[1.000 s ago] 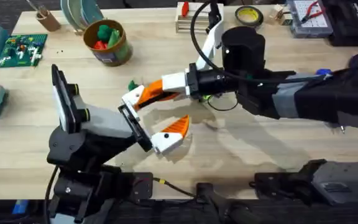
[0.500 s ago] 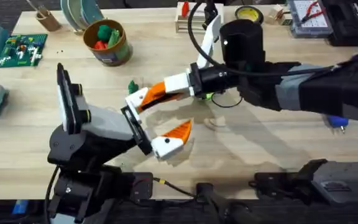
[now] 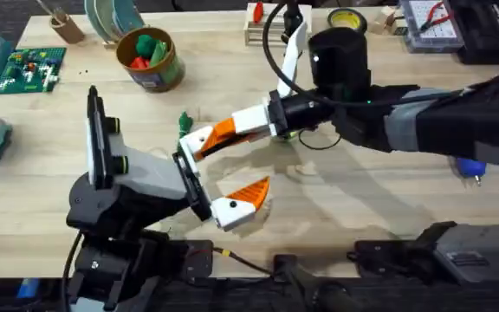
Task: Pick up the gripper from the table and insert it into the empty holder that is missing its gripper. Then pick up a screw, insert it into the mounting hole, and use the screwdriver to tighten it. Finally, clean up the table by picking up the vegetable and placing it into the bucket.
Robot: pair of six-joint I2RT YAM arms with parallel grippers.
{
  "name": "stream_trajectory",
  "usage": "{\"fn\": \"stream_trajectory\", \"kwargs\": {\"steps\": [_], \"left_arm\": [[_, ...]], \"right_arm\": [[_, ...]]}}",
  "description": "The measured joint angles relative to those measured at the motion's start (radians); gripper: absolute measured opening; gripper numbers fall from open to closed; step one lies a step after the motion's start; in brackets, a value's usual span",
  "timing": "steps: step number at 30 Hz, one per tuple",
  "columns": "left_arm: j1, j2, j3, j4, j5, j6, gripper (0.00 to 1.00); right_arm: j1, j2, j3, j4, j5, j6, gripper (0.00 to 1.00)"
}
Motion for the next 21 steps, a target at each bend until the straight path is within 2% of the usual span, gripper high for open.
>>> {"fn": "stream_trajectory", "kwargs": {"steps": [7,21], "left_arm": [[0.004,0.000,0.000,0.001,-0.020,-0.003,0.993],[0.004,0.000,0.000,0.002,-0.040,-0.009,0.993]], "right_arm": [[0.022,0.000,0.000,0.022,0.052,-0.007,0.006],[0.036,0.000,0.000,0.028,0.083,-0.007,0.006]]}}
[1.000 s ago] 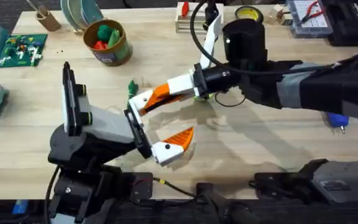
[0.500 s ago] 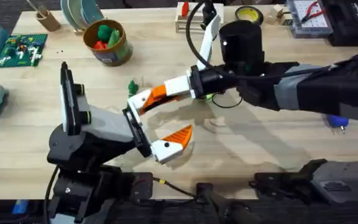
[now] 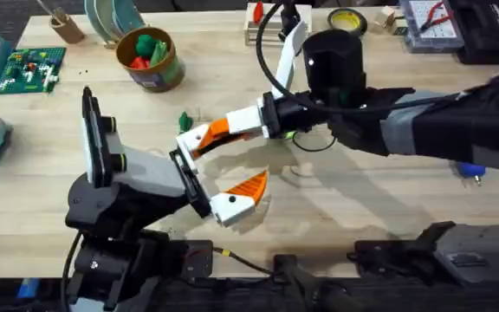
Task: Pick up the gripper from the table and insert it into the empty holder that is missing its gripper. Then pick up a screw, insert it into the mounting hole, and use the screwdriver to tighten it. Finally, clean up the table by picking up the vegetable and placing it into the bucket.
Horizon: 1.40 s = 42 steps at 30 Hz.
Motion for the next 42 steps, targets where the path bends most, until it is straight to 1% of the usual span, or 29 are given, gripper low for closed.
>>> {"fn": "stream_trajectory", "kwargs": {"steps": [7,11,16,22,26,28,29,31,32,33,36,42], "left_arm": [[0.000,0.000,0.000,-0.003,-0.001,-0.002,0.993],[0.000,0.000,0.001,-0.004,-0.002,-0.001,0.993],[0.000,0.000,0.002,-0.005,0.005,0.006,0.993],[-0.007,0.000,0.003,-0.009,0.044,0.025,0.993],[-0.019,0.000,0.003,-0.012,0.075,0.035,0.993],[-0.022,0.000,0.003,-0.014,0.087,0.036,0.993],[-0.023,0.000,0.003,-0.015,0.095,0.036,0.992],[-0.027,0.000,0.003,-0.018,0.113,0.034,0.993],[-0.029,0.000,0.003,-0.019,0.121,0.034,0.993],[-0.030,0.000,0.003,-0.019,0.125,0.032,0.993],[-0.030,0.000,0.003,-0.020,0.133,0.032,0.993],[-0.034,0.000,0.003,-0.023,0.157,0.032,0.993]], "right_arm": [[0.000,0.000,0.000,0.000,-0.001,0.000,0.013],[0.000,0.000,0.000,-0.003,-0.008,0.000,0.113],[-0.007,0.000,0.000,-0.008,-0.034,0.000,0.175],[-0.048,0.007,0.000,-0.016,-0.150,0.001,0.255],[-0.073,0.011,0.000,-0.019,-0.244,0.005,0.379],[-0.083,0.013,0.000,-0.019,-0.281,0.006,0.462],[-0.086,0.013,0.000,-0.019,-0.295,0.008,0.517],[-0.088,0.013,0.000,-0.012,-0.321,0.007,0.706],[-0.088,0.013,0.001,-0.009,-0.330,0.007,0.772],[-0.089,0.013,0.001,-0.008,-0.339,0.007,0.806],[-0.096,0.013,0.001,-0.008,-0.357,0.007,0.852],[-0.128,0.013,0.002,-0.008,-0.362,-0.002,0.865]]}}
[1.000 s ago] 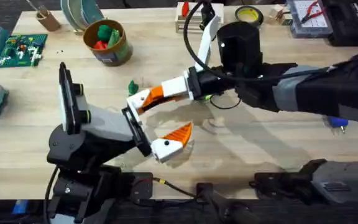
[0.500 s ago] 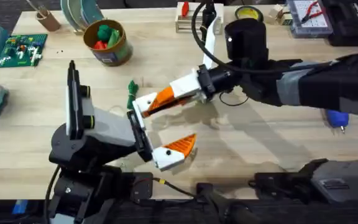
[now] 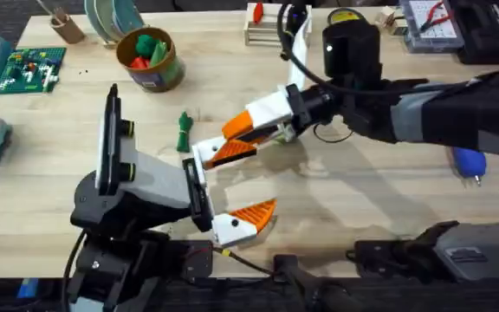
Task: Pick up the gripper from the table and insert it into the empty holder that is missing its gripper. Then pick up a screw, insert it into the mounting hole, and use the screwdriver to tighten it. Finally, clean up the table by picking up the vegetable and placing it into the bucket.
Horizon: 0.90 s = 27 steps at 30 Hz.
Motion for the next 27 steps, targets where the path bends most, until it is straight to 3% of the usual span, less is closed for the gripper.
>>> {"fn": "stream_trajectory", "kwargs": {"steps": [9,19,22,27], "left_arm": [[-0.001,0.000,0.000,-0.001,0.011,0.000,0.993],[-0.001,0.000,0.000,-0.003,0.021,0.000,0.993],[-0.001,0.000,0.000,-0.003,0.021,0.000,0.993],[-0.001,0.000,0.000,-0.003,0.021,0.000,0.993]], "right_arm": [[-0.092,0.000,0.000,0.000,0.062,-0.031,0.871],[-0.210,0.000,0.002,-0.010,0.310,-0.146,0.874],[-0.243,-0.003,0.024,-0.093,0.368,-0.205,0.873],[-0.280,-0.046,0.115,-0.437,0.487,-0.384,0.875]]}}
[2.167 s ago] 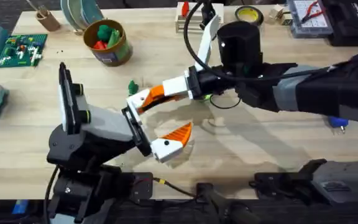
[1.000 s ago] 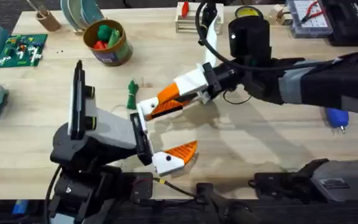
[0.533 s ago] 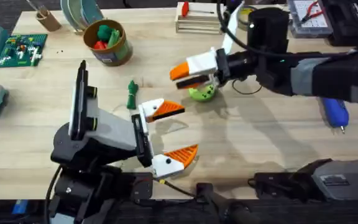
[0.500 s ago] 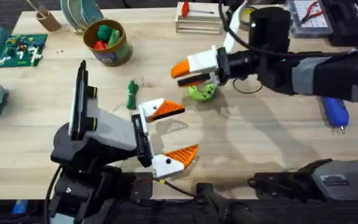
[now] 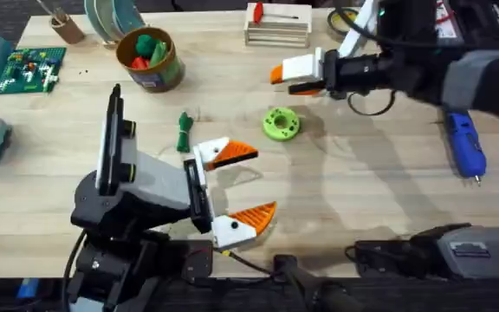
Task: Pick up the gripper from the table and insert it into the empty holder that is missing its gripper. Then pick up a screw, insert it into the mounting hole, and use the screwdriver to tighten it. Finally, clean up the table by picking up the vegetable and placing it into the bucket.
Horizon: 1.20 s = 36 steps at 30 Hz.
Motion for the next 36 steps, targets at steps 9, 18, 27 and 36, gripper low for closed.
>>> {"fn": "stream_trajectory", "kwargs": {"steps": [9,18,27,36], "left_arm": [[0.000,0.000,0.000,0.000,0.000,0.000,0.993],[0.000,0.000,0.000,0.000,0.000,0.000,0.993],[0.000,0.000,0.000,0.000,0.000,0.000,0.993],[0.000,0.000,0.000,0.000,0.000,0.000,0.993]], "right_arm": [[0.022,-0.080,0.237,-0.512,0.328,-0.317,0.875],[0.173,-0.083,0.261,-0.634,0.563,-0.413,0.875],[0.201,-0.083,0.261,-0.656,0.607,-0.430,0.875],[0.201,-0.081,0.261,-0.694,0.612,-0.430,0.875]]}}
